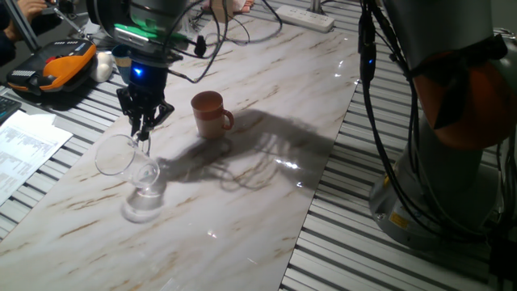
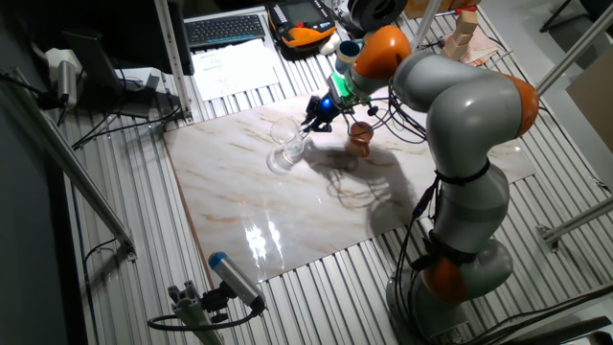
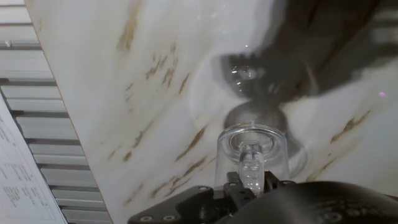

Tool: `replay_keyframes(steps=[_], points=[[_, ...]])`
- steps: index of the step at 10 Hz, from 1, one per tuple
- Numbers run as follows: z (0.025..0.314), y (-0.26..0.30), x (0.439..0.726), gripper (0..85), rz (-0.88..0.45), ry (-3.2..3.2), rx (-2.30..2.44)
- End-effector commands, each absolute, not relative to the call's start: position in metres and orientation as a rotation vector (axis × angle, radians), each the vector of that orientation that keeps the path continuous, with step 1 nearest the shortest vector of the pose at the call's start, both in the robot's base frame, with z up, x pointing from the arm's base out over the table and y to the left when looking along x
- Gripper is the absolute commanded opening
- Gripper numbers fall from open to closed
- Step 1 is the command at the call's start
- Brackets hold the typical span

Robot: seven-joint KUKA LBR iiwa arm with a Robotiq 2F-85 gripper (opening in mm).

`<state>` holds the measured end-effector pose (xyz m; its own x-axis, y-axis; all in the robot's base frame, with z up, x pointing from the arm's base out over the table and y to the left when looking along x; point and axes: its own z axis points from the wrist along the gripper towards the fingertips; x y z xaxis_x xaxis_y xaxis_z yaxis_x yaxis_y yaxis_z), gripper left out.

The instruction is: Pour the water from one cup into another empty cup

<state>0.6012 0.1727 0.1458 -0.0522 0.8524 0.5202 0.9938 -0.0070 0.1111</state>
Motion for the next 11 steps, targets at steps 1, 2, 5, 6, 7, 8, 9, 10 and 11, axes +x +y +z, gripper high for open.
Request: replay_keyframes(steps=[1, 2, 5, 6, 7, 8, 9, 10, 11], points=[[0.143, 0.172, 0.601, 0.0, -0.670, -1.966, -1.920], [0.141, 0.171, 0.601, 0.0, -0.684, -1.958, -1.910], [0.129, 0.171, 0.601, 0.0, -0.723, -1.937, -1.919], [0.127, 0.171, 0.601, 0.0, -0.726, -1.936, -1.919], [0.126, 0.171, 0.601, 0.0, -0.726, -1.936, -1.919], [0.125, 0.171, 0.601, 0.0, -0.730, -1.934, -1.918], [0.122, 0.171, 0.601, 0.0, -0.741, -1.927, -1.918], [0.121, 0.171, 0.601, 0.0, -0.747, -1.923, -1.913], [0.120, 0.171, 0.600, 0.0, -0.751, -1.921, -1.912]])
